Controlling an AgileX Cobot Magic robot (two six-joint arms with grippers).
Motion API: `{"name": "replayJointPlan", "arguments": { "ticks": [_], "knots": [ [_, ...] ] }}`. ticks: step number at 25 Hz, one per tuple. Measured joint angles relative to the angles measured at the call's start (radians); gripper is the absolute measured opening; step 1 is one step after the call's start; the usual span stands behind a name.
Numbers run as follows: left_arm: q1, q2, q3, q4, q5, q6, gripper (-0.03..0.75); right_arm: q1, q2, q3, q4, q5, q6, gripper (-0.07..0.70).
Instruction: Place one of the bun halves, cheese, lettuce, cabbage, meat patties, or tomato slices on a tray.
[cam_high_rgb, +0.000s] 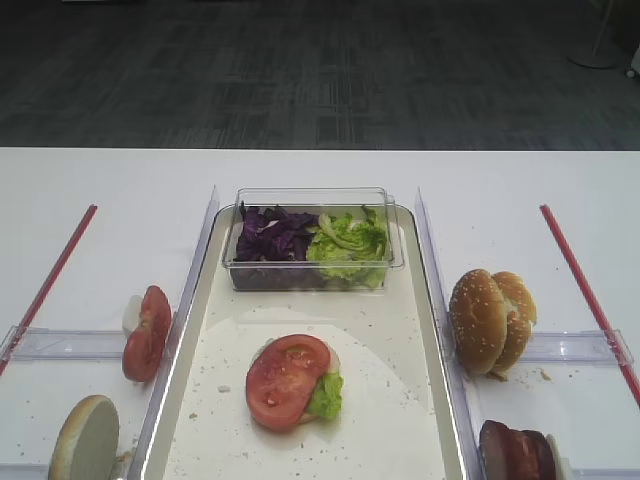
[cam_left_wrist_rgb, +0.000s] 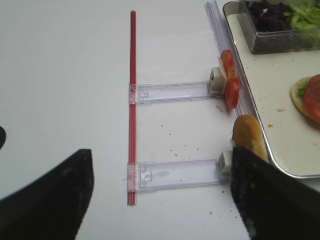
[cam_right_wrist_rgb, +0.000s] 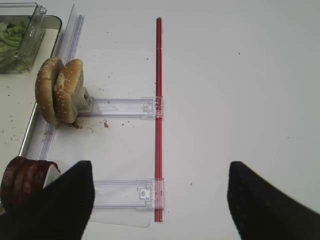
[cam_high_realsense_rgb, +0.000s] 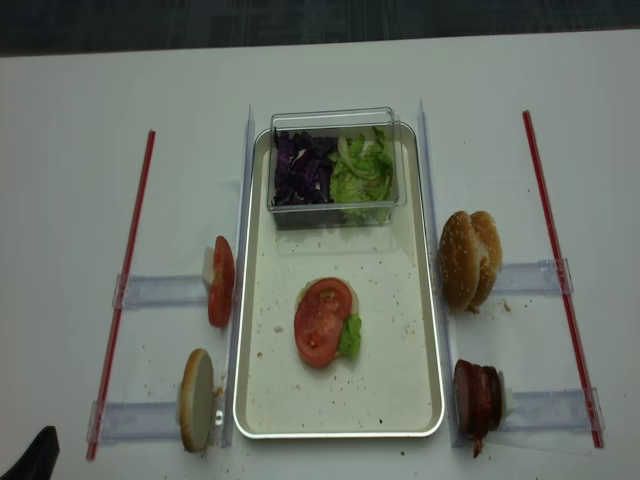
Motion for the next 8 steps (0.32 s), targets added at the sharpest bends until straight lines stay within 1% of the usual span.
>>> {"name": "replayJointPlan", "arguments": {
  "ticks": [8],
  "knots": [
    [0.000, 0.000, 0.000, 0.000, 0.000, 0.000, 0.519, 0.000, 0.000, 0.000, 0.000, 0.000, 0.000, 0.571]
  ]
}}
